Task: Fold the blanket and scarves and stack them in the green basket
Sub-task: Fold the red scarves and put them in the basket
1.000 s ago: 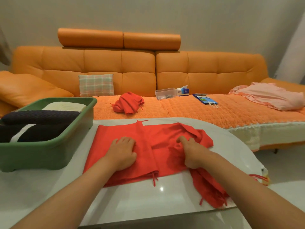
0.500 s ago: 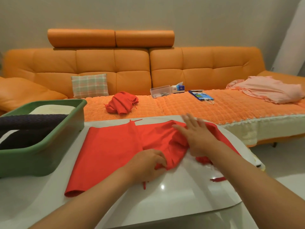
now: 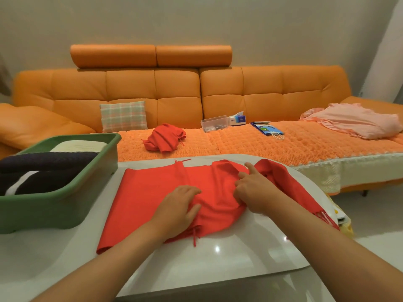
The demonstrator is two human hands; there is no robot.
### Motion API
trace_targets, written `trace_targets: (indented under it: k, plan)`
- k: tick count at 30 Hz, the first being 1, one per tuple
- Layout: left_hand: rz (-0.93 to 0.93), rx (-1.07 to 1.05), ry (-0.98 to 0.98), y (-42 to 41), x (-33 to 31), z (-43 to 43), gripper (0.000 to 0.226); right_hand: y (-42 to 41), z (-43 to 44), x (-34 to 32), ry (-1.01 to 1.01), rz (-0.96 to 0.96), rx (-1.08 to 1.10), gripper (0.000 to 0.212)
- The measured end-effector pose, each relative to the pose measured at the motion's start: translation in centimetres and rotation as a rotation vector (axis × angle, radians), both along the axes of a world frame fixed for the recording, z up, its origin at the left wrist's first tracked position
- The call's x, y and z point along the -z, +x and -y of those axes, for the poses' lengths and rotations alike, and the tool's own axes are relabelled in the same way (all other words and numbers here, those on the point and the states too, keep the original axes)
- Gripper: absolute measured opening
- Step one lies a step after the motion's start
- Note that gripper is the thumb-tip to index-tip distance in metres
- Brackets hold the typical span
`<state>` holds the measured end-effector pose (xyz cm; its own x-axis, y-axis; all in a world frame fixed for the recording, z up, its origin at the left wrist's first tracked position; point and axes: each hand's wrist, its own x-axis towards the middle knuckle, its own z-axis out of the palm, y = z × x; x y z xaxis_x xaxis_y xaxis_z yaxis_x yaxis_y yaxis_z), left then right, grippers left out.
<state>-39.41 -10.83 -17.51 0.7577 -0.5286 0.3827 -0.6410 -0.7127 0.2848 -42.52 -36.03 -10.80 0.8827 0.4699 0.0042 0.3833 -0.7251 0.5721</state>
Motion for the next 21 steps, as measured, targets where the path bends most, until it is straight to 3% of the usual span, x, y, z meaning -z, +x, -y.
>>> trace_targets:
  k: [4, 10, 13, 15, 16, 18, 21]
  plan:
    - [-0.267, -0.029, 0.369, -0.2, 1.0, -3.3, 0.095, -1.2, 0.1, -1.1, -0.017, -0.040, 0.125, 0.025]
    - [-0.199, 0.093, 0.294, -1.9, -0.2, -5.0, 0.094, -2.5, -1.4, -1.1, -0.142, -0.085, 0.220, 0.036]
    - [-0.088, 0.130, 0.258, -2.6, -0.9, -5.6, 0.081, -3.0, -4.5, -1.5, 0.237, -0.075, 0.056, 0.022]
    - [-0.069, 0.135, 0.260, -3.0, -1.2, -6.0, 0.076, -3.4, -7.0, -1.1, 0.701, -0.185, 0.124, 0.019]
    - [-0.065, 0.131, 0.258, -3.2, -1.3, -6.2, 0.074, -3.5, -8.2, -0.5, 0.841, -0.244, 0.211, 0.016]
    - [-0.053, 0.116, 0.240, -3.6, -1.3, -6.6, 0.071, -3.4, -9.9, 0.8, 0.886, -0.303, 0.357, 0.020]
    - [-0.041, 0.070, 0.214, -4.1, -1.2, -7.4, 0.068, -3.4, -11.8, 2.2, 0.864, -0.342, 0.531, 0.044]
